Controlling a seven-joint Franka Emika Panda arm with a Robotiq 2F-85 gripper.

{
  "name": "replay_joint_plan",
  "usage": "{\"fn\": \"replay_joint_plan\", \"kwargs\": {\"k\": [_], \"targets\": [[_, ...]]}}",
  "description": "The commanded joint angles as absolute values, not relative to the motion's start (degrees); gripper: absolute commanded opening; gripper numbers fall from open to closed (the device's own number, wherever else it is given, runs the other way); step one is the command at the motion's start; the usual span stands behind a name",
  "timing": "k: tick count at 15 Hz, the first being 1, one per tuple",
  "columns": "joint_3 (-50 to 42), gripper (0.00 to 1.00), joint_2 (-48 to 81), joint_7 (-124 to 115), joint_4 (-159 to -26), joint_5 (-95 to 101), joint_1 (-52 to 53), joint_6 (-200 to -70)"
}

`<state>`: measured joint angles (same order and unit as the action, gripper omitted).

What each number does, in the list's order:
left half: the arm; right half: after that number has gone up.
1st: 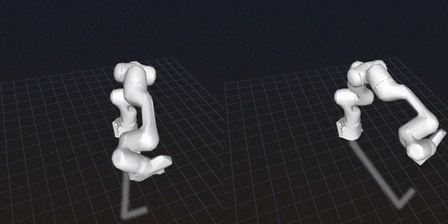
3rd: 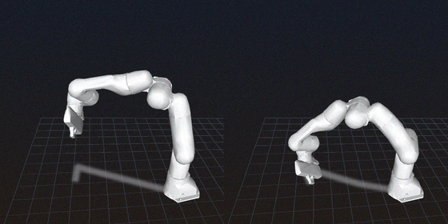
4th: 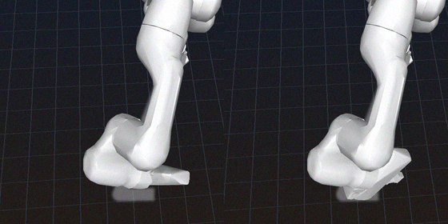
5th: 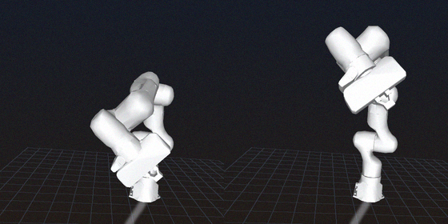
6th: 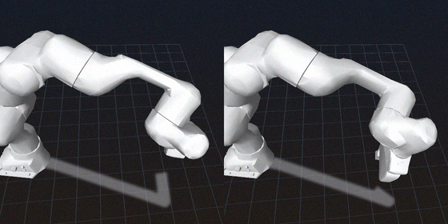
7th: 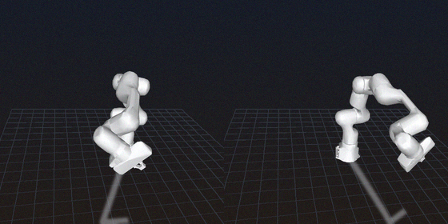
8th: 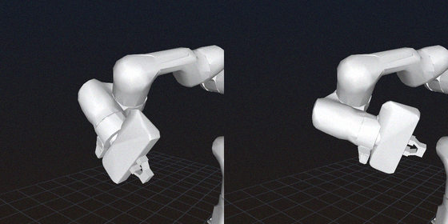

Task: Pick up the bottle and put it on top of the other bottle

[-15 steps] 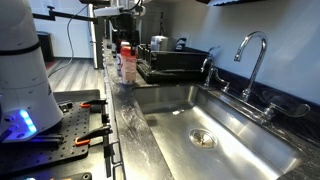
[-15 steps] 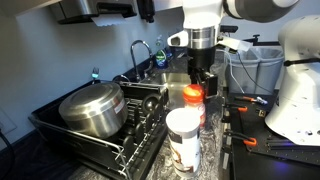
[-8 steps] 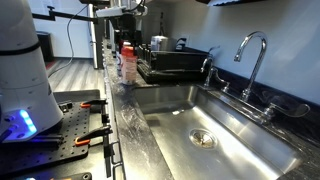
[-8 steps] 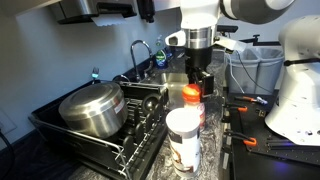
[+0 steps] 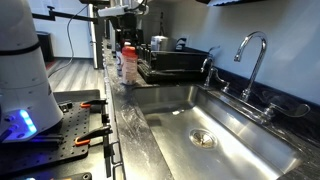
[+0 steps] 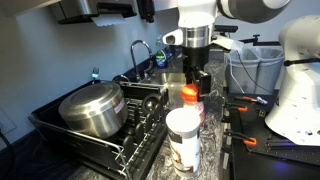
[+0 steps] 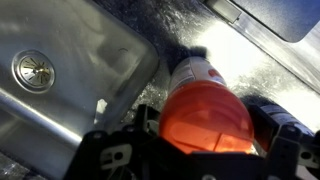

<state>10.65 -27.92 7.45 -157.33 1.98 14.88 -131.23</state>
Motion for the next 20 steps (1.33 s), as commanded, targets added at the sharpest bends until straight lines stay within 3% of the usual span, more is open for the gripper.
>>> {"fn": "replay_joint_plan", "kwargs": {"k": [1, 7, 8, 9, 11, 13, 20], "targets": [[10.5, 1.00, -26.0, 7.6, -155.6, 2.3, 15.1, -131.8], [10.5, 1.00, -24.5, 8.6, -154.3, 1.8, 15.8, -131.7], [10.4, 0.95, -24.3, 9.1, -154.2, 1.5, 16.1, -131.5], [10.4, 0.72, -24.1, 9.3, -154.2, 1.5, 16.3, -131.5], [10.3, 0.69, -24.0, 9.9, -154.1, 1.3, 16.7, -131.5], [10.4, 0.56, -24.1, 10.7, -154.1, 1.2, 17.2, -131.3], [10.2, 0.56, -28.2, 14.1, -152.7, 1.6, 18.5, -126.0]]}}
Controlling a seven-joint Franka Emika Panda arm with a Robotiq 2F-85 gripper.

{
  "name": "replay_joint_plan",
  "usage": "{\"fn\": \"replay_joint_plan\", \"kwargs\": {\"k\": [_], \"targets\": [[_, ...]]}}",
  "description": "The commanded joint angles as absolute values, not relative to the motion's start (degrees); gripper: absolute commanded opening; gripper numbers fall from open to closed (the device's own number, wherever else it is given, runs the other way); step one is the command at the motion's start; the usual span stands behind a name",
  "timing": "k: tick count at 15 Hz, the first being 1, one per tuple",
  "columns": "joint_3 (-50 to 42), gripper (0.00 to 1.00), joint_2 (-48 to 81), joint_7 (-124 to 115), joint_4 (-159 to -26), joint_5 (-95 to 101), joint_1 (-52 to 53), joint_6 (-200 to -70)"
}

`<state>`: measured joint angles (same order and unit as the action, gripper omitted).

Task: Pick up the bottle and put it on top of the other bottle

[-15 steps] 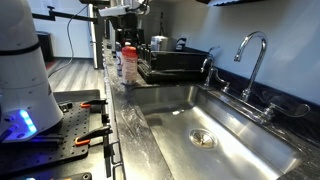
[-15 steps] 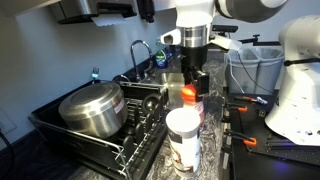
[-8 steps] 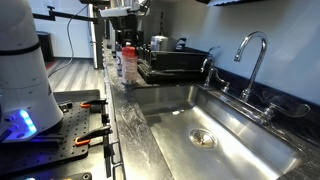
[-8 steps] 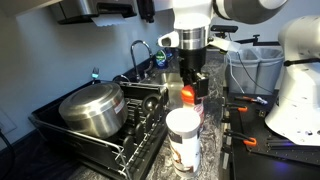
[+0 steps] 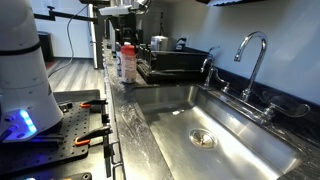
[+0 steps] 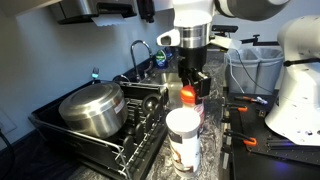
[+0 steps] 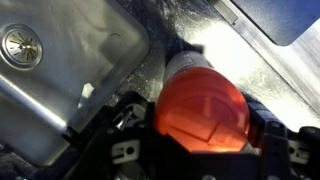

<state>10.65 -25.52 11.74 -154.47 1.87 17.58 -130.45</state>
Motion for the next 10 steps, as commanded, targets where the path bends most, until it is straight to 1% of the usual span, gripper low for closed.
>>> {"fn": "replay_joint_plan", "kwargs": {"k": [1, 5, 10], "targets": [[9.9, 0.56, -29.4, 15.1, -152.0, 1.6, 18.7, -123.9], [9.5, 0.56, -32.9, 18.8, -147.7, 1.2, 19.8, -111.7], [9.7, 0.56, -37.3, 20.7, -143.5, 1.5, 20.8, -104.5]]}}
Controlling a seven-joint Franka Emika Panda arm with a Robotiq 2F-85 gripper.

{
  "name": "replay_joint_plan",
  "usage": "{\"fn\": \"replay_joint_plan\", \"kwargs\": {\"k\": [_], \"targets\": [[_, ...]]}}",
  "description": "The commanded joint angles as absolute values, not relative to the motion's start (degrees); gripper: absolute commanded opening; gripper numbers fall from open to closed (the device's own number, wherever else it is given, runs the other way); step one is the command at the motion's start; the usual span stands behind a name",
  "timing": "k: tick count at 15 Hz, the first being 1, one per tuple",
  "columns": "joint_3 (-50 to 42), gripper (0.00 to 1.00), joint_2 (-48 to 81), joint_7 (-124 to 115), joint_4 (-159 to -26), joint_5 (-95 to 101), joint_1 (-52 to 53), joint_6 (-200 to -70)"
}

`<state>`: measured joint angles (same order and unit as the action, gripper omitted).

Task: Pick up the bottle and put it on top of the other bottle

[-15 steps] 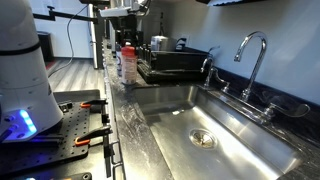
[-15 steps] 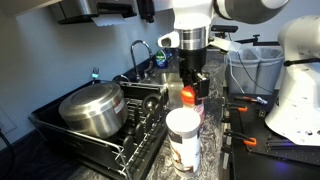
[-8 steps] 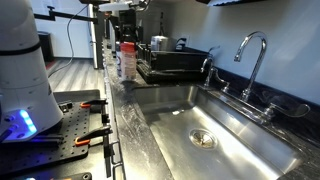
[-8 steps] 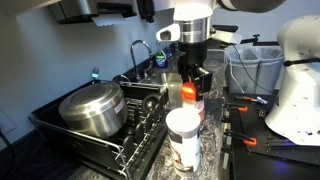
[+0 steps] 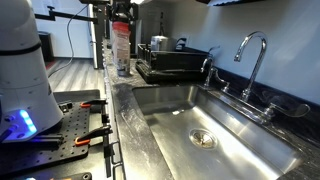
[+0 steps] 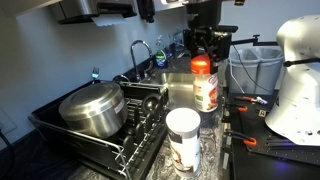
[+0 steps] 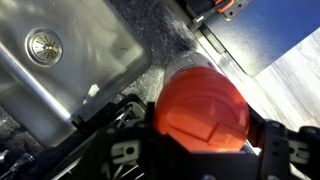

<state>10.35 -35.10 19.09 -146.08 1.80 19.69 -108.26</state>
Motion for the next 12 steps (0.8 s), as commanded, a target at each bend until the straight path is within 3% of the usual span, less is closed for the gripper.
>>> {"fn": "replay_joint_plan", "kwargs": {"k": [1, 12], "targets": [[9.7, 0.56, -37.9, 20.9, -142.8, 1.6, 21.0, -104.0], [12.8, 0.56, -35.9, 21.2, -132.9, 1.9, 23.5, -103.6]]}}
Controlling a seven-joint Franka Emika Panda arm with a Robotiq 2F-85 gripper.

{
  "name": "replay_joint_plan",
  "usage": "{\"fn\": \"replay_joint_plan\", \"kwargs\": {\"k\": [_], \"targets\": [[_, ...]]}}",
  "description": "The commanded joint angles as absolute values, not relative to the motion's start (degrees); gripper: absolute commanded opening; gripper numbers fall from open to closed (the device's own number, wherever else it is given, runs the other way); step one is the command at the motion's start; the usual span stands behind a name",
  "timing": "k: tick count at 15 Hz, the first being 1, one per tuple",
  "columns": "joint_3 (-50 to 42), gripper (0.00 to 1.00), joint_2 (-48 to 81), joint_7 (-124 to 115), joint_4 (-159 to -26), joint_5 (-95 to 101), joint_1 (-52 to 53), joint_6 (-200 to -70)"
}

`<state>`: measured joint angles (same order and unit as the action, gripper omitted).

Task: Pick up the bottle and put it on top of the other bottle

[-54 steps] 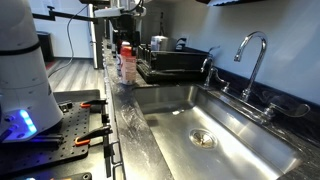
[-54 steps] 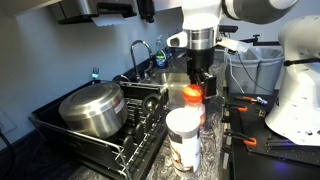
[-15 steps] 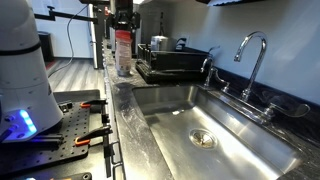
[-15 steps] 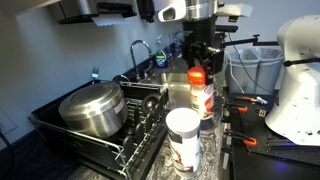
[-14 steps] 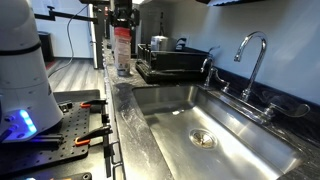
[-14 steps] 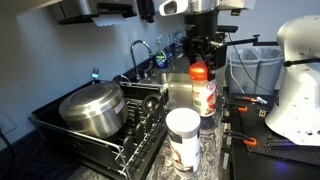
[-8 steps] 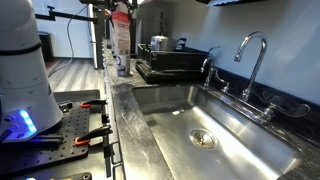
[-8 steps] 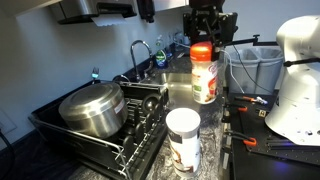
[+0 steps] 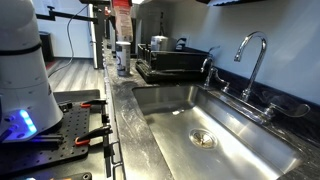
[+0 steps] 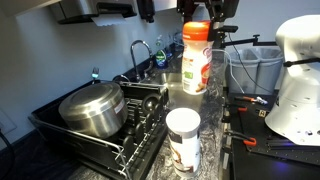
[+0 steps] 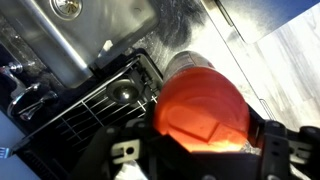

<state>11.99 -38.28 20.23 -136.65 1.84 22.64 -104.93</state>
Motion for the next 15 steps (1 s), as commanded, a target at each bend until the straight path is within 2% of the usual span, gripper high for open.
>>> {"fn": "replay_joint_plan", "kwargs": {"k": [1, 7, 8, 14, 15], "targets": [[13.2, 0.56, -35.6, 21.2, -132.3, 1.7, 23.8, -103.9], [14.2, 0.56, -33.3, 22.6, -130.2, 1.6, 25.5, -105.2], [14.3, 0.81, -34.6, 21.0, -131.8, 1.7, 24.9, -104.9], [14.5, 0.81, -33.9, 21.3, -131.3, 1.7, 25.1, -104.9], [14.5, 0.56, -33.9, 21.3, -131.3, 1.7, 25.1, -104.9]]}}
